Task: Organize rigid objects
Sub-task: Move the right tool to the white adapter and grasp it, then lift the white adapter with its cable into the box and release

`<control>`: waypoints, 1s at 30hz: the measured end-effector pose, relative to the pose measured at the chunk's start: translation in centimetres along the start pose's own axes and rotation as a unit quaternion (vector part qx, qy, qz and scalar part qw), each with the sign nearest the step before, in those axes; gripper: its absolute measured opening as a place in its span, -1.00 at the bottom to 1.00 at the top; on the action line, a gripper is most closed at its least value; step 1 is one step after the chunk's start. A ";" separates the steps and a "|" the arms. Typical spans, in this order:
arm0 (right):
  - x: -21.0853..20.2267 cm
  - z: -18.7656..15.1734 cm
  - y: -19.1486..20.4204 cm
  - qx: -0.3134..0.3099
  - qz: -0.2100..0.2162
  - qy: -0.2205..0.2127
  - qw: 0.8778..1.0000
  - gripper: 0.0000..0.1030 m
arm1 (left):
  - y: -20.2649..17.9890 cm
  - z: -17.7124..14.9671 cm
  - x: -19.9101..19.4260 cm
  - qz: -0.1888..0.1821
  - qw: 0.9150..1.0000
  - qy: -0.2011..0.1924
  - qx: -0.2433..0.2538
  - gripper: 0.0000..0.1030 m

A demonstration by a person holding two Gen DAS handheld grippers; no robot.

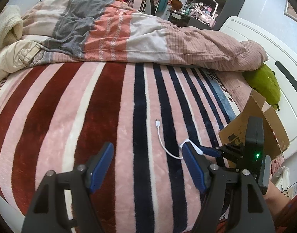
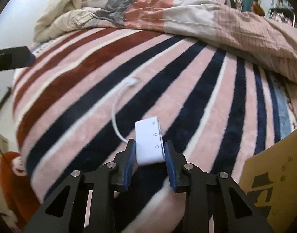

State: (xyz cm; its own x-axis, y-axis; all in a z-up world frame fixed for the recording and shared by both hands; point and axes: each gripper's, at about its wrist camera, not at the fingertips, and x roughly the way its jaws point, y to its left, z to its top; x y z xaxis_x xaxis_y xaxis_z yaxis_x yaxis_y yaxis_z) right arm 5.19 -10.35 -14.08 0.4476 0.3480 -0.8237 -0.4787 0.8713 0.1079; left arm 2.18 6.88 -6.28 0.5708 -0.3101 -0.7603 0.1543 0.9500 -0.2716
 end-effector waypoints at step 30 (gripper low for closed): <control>-13.6 1.2 3.5 -0.049 0.030 -0.142 0.988 -0.56 | -6.2 2.2 -4.5 -0.165 0.984 -0.036 0.056 -0.39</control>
State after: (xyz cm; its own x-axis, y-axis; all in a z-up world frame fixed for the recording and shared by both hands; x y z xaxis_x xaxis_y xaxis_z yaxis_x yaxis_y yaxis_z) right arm -1.70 -11.58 -1.87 0.6025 0.4937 -0.6271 -0.5762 0.8127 0.0864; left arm 0.44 2.43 0.17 0.5299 -0.6023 -0.5971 0.4268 0.7978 -0.4259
